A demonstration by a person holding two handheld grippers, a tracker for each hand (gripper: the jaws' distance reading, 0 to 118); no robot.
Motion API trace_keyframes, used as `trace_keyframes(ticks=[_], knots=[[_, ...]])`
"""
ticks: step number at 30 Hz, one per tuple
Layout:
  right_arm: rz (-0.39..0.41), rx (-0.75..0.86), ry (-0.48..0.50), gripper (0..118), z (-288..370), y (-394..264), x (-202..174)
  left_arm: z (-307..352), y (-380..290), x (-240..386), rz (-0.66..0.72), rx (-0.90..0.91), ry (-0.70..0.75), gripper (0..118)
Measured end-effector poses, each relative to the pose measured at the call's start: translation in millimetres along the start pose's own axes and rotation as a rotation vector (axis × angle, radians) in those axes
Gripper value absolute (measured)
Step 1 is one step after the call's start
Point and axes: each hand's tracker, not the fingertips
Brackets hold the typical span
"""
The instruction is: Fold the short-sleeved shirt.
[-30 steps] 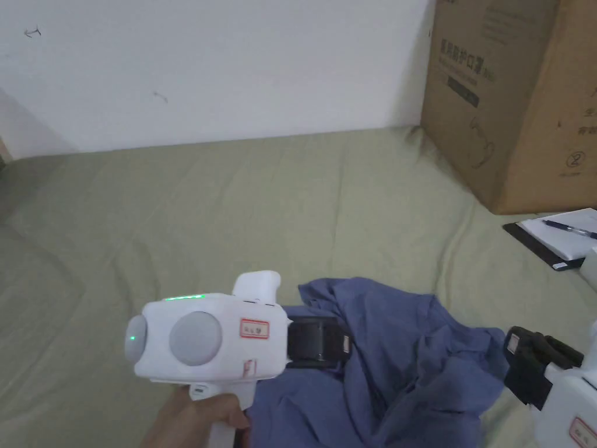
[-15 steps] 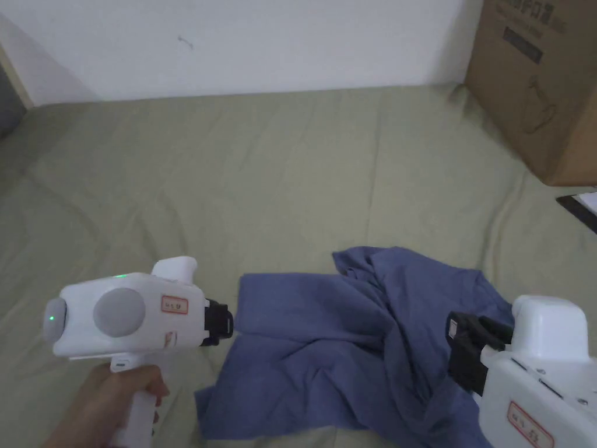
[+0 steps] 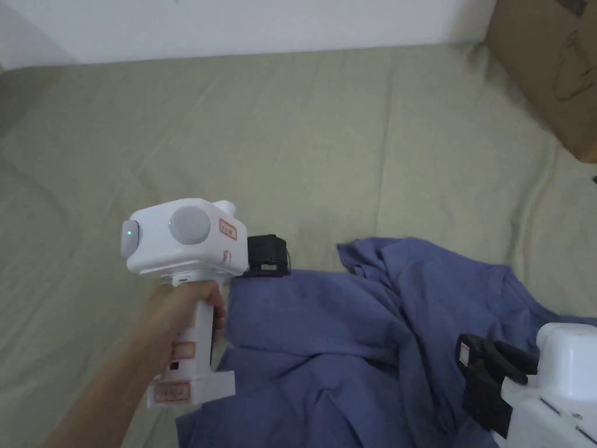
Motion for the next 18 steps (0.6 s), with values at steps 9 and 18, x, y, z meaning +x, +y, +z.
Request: trace_keyframes(ticks=[9,18], knots=[[-0.025,-0.026,-0.027,0,-6.7,-4.6,11.1,-12.5,-18.2,27.9,-0.19,0.046,0.252,6],[0.001,-0.041,0.021,0,-16.8,41.9,48.3,35.7,-26.7,24.1,-0.181,0.089,0.105,6]])
